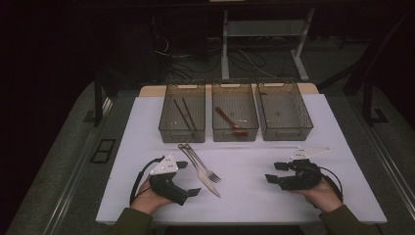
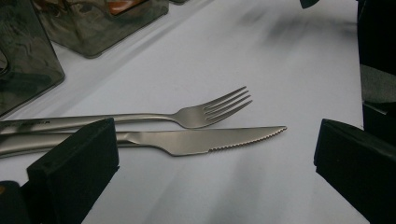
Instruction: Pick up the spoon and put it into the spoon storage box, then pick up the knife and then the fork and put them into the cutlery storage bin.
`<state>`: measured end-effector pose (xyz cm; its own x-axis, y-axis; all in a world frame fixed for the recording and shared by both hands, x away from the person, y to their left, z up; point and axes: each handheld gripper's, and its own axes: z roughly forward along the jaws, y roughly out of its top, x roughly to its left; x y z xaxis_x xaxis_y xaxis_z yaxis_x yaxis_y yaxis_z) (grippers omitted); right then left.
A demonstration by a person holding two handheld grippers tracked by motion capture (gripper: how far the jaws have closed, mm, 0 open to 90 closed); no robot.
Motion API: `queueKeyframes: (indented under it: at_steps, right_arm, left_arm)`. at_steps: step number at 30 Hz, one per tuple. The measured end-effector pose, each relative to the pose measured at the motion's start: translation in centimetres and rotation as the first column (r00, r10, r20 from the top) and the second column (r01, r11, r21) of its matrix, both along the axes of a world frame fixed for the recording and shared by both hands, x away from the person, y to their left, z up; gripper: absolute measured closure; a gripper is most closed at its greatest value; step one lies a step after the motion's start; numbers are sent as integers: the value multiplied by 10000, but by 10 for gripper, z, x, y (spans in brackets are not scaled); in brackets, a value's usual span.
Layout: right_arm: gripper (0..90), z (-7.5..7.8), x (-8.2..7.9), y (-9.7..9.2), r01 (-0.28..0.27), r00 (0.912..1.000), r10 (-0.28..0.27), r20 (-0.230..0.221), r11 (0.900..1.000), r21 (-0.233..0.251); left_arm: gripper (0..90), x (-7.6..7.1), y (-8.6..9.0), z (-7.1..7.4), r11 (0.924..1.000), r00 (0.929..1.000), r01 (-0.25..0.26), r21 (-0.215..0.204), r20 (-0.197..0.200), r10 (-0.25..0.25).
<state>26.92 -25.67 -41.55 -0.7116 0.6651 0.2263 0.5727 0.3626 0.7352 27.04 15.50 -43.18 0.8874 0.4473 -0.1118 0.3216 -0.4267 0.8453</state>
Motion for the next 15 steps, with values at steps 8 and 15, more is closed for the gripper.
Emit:
queueKeyframes:
  at_steps: [8, 15]
  right_arm:
    - [373, -2, -4, 3, -130, 9999, 130, -44, 9999, -33]
    - [360, -6, -12, -2, -146, 9999, 146, -72, 9999, -40]
  left_arm:
    - [59, 0, 0, 2, 9999, 9999, -151, 33, 54, 151]
    - [399, 5, -4, 1, 10000, 9997, 52, 70, -250, -50]
